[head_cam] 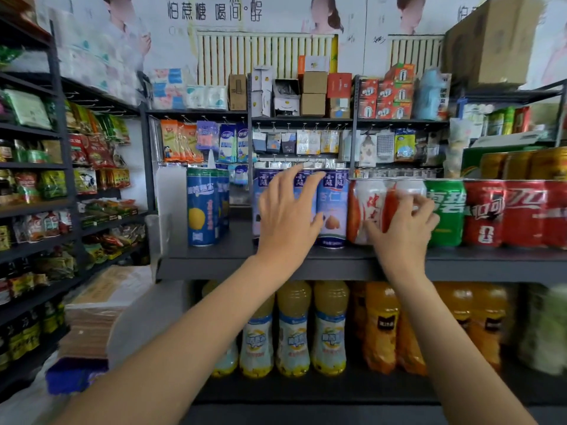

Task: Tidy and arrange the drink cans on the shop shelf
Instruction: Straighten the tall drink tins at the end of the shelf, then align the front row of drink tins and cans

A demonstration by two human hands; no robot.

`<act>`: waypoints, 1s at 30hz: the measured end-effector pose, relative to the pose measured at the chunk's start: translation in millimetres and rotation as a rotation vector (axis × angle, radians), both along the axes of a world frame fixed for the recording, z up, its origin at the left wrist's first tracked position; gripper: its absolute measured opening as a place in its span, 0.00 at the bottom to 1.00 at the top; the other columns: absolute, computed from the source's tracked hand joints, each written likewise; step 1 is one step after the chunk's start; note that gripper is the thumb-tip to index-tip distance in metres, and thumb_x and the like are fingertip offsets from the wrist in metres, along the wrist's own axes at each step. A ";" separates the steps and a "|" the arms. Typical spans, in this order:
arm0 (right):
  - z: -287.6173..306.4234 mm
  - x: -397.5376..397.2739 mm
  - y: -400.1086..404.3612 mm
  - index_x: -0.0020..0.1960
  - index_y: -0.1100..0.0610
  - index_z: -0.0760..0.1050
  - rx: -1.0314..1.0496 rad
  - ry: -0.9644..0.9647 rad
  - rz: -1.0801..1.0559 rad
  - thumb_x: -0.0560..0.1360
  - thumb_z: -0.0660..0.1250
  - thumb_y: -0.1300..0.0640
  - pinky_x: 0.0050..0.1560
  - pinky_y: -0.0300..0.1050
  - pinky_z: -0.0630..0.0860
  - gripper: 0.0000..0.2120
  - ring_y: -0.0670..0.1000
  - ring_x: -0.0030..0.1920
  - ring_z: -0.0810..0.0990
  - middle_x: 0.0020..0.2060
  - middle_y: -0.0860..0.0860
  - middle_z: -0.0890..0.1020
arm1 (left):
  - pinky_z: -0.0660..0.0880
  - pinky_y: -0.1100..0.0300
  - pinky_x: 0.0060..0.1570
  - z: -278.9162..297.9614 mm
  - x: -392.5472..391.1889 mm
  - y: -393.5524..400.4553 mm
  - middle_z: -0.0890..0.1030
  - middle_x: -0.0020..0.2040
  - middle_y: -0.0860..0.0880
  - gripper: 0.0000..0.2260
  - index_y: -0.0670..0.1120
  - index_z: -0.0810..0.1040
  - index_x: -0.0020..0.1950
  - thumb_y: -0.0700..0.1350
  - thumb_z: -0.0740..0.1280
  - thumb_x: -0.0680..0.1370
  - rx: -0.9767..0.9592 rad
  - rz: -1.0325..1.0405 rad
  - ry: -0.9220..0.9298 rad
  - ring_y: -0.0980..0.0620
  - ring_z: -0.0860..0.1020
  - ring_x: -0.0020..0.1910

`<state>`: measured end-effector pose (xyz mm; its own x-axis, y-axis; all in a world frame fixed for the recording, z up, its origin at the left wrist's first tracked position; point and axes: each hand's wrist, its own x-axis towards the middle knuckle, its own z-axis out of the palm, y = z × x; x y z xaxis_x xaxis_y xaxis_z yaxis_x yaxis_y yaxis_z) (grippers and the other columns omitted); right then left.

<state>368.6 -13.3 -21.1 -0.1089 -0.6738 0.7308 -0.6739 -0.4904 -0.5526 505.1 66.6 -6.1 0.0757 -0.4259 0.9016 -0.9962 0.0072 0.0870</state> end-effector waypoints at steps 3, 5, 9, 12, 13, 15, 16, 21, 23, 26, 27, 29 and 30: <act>-11.2 -6.3 -5.8 0.69 0.61 0.61 -0.110 0.101 0.251 0.72 0.69 0.60 0.60 0.48 0.69 0.29 0.59 0.65 0.67 0.66 0.59 0.63 | 0.54 0.43 0.68 -9.6 -28.6 -28.9 0.64 0.73 0.45 0.26 0.50 0.68 0.70 0.46 0.69 0.72 -0.026 0.086 -0.169 0.42 0.59 0.72; -11.2 -13.2 -10.2 0.69 0.60 0.59 -0.098 0.149 0.340 0.74 0.67 0.60 0.54 0.48 0.72 0.28 0.59 0.64 0.68 0.67 0.58 0.62 | 0.45 0.43 0.69 -13.7 -43.2 -44.0 0.58 0.75 0.47 0.29 0.51 0.62 0.73 0.48 0.68 0.74 0.020 0.190 -0.260 0.42 0.53 0.74; -2.3 -22.4 -20.6 0.64 0.61 0.62 -0.102 0.283 0.241 0.75 0.66 0.56 0.52 0.42 0.72 0.22 0.55 0.60 0.73 0.63 0.56 0.67 | 0.47 0.37 0.67 -20.0 -42.6 -53.4 0.55 0.76 0.50 0.36 0.49 0.59 0.74 0.48 0.72 0.70 0.126 0.336 -0.256 0.40 0.51 0.74; -0.4 -20.9 -23.5 0.59 0.61 0.65 -0.057 0.314 0.251 0.75 0.66 0.53 0.52 0.41 0.71 0.18 0.53 0.57 0.73 0.58 0.56 0.71 | 0.45 0.37 0.69 -18.5 -42.6 -52.1 0.50 0.77 0.51 0.37 0.49 0.54 0.75 0.46 0.71 0.72 0.188 0.345 -0.213 0.42 0.46 0.75; -2.8 -20.7 -23.3 0.58 0.61 0.66 -0.037 0.309 0.262 0.75 0.65 0.51 0.51 0.41 0.71 0.18 0.52 0.56 0.74 0.56 0.56 0.72 | 0.43 0.38 0.69 -18.7 -43.0 -51.7 0.46 0.77 0.52 0.36 0.50 0.51 0.76 0.46 0.69 0.74 0.211 0.344 -0.189 0.44 0.42 0.75; -7.1 -19.7 -22.0 0.57 0.60 0.65 -0.015 0.289 0.278 0.76 0.65 0.49 0.49 0.40 0.71 0.18 0.52 0.55 0.75 0.56 0.55 0.73 | 0.45 0.38 0.69 -19.3 -42.0 -50.8 0.49 0.77 0.51 0.37 0.49 0.53 0.75 0.45 0.70 0.72 0.182 0.343 -0.190 0.43 0.46 0.75; -8.0 -19.2 -20.8 0.58 0.60 0.65 -0.007 0.280 0.280 0.76 0.64 0.49 0.48 0.39 0.71 0.19 0.52 0.55 0.76 0.56 0.55 0.73 | 0.48 0.38 0.68 -19.8 -40.1 -50.4 0.53 0.76 0.49 0.38 0.48 0.57 0.75 0.45 0.73 0.70 0.159 0.345 -0.206 0.41 0.50 0.75; -5.2 -19.8 -17.6 0.56 0.60 0.66 0.012 0.298 0.241 0.76 0.63 0.45 0.49 0.44 0.73 0.20 0.53 0.53 0.78 0.53 0.54 0.76 | 0.55 0.39 0.64 -21.7 -32.1 -53.6 0.63 0.73 0.47 0.39 0.46 0.67 0.71 0.46 0.78 0.62 0.095 0.370 -0.284 0.38 0.61 0.71; -3.3 -20.6 -17.3 0.55 0.60 0.69 0.046 0.335 0.233 0.75 0.63 0.43 0.45 0.44 0.72 0.21 0.54 0.51 0.79 0.51 0.54 0.79 | 0.53 0.41 0.64 -20.9 -32.0 -53.3 0.64 0.73 0.47 0.39 0.47 0.67 0.70 0.49 0.78 0.62 0.074 0.353 -0.297 0.40 0.58 0.71; -1.0 -20.0 -16.5 0.52 0.60 0.72 0.098 0.303 0.237 0.73 0.65 0.41 0.39 0.43 0.69 0.22 0.54 0.48 0.80 0.47 0.53 0.80 | 0.52 0.40 0.65 -21.8 -29.7 -53.6 0.64 0.73 0.48 0.39 0.48 0.67 0.71 0.50 0.78 0.63 0.077 0.344 -0.290 0.42 0.55 0.70; -0.8 -19.1 -16.7 0.52 0.60 0.72 0.111 0.284 0.236 0.72 0.66 0.41 0.38 0.43 0.69 0.22 0.54 0.47 0.80 0.47 0.53 0.80 | 0.52 0.39 0.64 -22.0 -29.4 -53.9 0.64 0.73 0.47 0.39 0.48 0.67 0.70 0.50 0.78 0.63 0.072 0.350 -0.292 0.42 0.56 0.69; -2.0 -17.1 -17.5 0.52 0.59 0.72 0.128 0.258 0.226 0.72 0.66 0.42 0.38 0.42 0.69 0.21 0.54 0.47 0.80 0.47 0.53 0.80 | 0.52 0.39 0.63 -22.5 -29.5 -54.0 0.65 0.72 0.47 0.39 0.49 0.68 0.70 0.50 0.78 0.62 0.064 0.362 -0.302 0.41 0.56 0.69; -2.9 -16.6 -17.5 0.52 0.59 0.71 0.130 0.250 0.215 0.72 0.66 0.42 0.38 0.42 0.69 0.21 0.54 0.47 0.80 0.47 0.52 0.80 | 0.52 0.39 0.63 -22.6 -29.4 -54.1 0.65 0.72 0.47 0.38 0.49 0.69 0.70 0.51 0.78 0.62 0.062 0.364 -0.304 0.41 0.56 0.69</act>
<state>352.0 -30.9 -24.0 0.2171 -0.7507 0.6239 -0.6847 -0.5726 -0.4508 475.7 12.5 -28.7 -0.0331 -0.4743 0.8797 -0.9133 -0.3431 -0.2193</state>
